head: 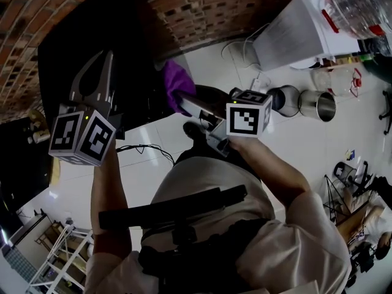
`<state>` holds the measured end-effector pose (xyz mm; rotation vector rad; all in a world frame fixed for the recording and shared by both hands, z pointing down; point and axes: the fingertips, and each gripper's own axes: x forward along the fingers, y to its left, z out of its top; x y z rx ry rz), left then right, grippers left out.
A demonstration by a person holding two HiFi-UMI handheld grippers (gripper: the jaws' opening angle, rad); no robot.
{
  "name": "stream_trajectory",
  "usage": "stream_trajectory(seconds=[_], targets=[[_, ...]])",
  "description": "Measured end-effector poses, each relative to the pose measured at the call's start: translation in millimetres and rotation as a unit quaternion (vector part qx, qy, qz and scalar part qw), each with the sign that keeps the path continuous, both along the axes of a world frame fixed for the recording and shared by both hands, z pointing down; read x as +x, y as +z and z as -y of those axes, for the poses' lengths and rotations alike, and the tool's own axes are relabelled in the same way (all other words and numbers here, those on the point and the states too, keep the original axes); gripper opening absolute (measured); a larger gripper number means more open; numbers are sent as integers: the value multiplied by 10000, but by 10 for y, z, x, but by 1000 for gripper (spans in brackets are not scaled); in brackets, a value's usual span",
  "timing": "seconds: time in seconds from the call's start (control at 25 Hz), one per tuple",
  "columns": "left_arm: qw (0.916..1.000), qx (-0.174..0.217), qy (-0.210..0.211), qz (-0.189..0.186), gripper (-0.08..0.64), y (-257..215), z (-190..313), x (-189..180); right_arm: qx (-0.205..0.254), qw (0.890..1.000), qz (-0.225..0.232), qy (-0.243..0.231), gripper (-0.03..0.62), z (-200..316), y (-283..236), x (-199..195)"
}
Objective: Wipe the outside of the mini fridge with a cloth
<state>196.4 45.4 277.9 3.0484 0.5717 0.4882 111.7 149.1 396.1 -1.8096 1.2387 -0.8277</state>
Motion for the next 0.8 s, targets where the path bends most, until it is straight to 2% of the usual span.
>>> stream_trajectory(seconds=[0.52,0.8], targets=[[10000,-6,-81,19,8,7,15,-8,-336,9987,350,-169,133,-2,610,-22],[9999,-1,-114,48,8,12,16,-5,-706,9965,291,-337,133,11,988,-8]])
